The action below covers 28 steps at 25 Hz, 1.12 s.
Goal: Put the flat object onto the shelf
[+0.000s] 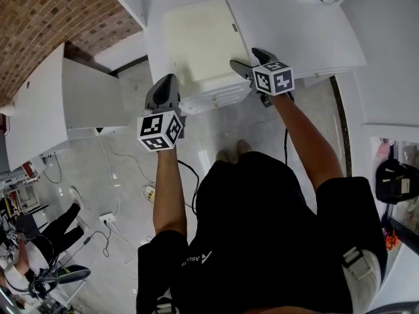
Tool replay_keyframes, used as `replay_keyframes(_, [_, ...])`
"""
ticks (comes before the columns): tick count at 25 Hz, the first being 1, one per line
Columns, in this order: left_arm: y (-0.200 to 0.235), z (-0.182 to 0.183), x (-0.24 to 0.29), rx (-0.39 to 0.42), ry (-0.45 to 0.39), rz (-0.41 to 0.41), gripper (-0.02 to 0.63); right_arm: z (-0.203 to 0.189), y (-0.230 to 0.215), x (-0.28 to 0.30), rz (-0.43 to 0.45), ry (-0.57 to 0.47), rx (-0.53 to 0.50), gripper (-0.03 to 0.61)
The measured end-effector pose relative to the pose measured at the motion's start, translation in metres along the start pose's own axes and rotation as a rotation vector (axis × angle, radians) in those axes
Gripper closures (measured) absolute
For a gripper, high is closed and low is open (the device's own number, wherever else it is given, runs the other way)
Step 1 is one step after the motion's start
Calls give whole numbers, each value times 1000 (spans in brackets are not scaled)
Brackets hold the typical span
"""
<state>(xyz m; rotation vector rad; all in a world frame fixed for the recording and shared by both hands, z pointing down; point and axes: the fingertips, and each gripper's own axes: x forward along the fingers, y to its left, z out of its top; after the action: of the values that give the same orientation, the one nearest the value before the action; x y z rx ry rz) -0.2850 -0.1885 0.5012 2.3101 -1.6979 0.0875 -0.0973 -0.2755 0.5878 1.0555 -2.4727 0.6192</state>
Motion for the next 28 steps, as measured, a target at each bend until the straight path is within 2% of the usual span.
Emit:
replay_keyframes(7, [7, -8, 5, -11, 20, 14, 615, -12, -11, 26, 18, 43, 105, 192])
replay_keyframes(11, [11, -9, 5, -19, 23, 25, 615, -16, -12, 33, 31, 61, 111, 192])
replay_keyframes(18, [18, -20, 1, -36, 40, 41, 614, -20, -9, 38, 109, 35, 124, 201])
replay_keyframes(28, [21, -35, -9, -60, 58, 70, 615, -29, 4, 32, 140, 27, 105, 202])
